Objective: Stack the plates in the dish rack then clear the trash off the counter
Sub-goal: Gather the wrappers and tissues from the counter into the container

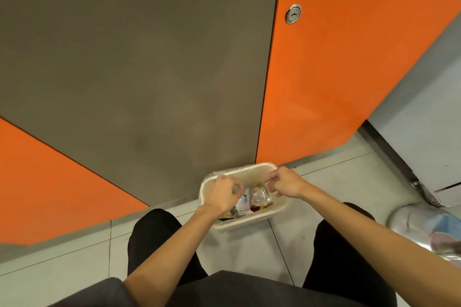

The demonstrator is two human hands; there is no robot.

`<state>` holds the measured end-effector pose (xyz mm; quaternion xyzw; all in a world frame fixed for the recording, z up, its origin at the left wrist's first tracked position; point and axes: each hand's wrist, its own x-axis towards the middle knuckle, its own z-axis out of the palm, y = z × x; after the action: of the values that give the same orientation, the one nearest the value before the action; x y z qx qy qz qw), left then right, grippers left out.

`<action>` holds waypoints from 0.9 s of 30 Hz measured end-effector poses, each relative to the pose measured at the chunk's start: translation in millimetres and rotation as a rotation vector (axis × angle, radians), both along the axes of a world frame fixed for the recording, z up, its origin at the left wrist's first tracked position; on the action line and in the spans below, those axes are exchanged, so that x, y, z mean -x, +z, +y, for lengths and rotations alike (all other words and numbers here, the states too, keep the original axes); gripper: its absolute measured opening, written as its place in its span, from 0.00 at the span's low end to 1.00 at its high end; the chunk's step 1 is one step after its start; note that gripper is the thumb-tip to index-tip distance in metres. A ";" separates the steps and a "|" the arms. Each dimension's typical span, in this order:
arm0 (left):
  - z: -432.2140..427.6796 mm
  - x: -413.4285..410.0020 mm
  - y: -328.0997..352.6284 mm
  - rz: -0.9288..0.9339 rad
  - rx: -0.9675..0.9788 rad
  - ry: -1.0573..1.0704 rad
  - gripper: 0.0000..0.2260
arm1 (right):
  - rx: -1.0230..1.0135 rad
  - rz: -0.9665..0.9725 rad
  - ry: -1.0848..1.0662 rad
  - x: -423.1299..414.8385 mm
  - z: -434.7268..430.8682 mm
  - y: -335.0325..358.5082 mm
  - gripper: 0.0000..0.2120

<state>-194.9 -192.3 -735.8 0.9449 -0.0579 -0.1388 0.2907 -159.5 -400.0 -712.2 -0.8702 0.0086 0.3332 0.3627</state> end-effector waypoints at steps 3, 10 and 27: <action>1.6 0.4 4.3 0.096 -0.011 -0.022 0.12 | -0.006 -0.057 0.008 -1.1 7.5 15.2 0.12; 9.6 -5.3 103.7 -0.143 0.491 0.094 0.20 | 0.047 -0.435 0.117 -10.9 29.4 107.4 0.08; 51.9 9.7 449.2 -1.491 -0.026 -0.018 0.09 | -0.593 -1.718 0.248 -5.9 88.1 416.7 0.03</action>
<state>-204.6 -140.4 -286.6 0.7912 -0.2459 0.5361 0.1617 -153.7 -312.0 -295.5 -0.6847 -0.4434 -0.4034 0.4147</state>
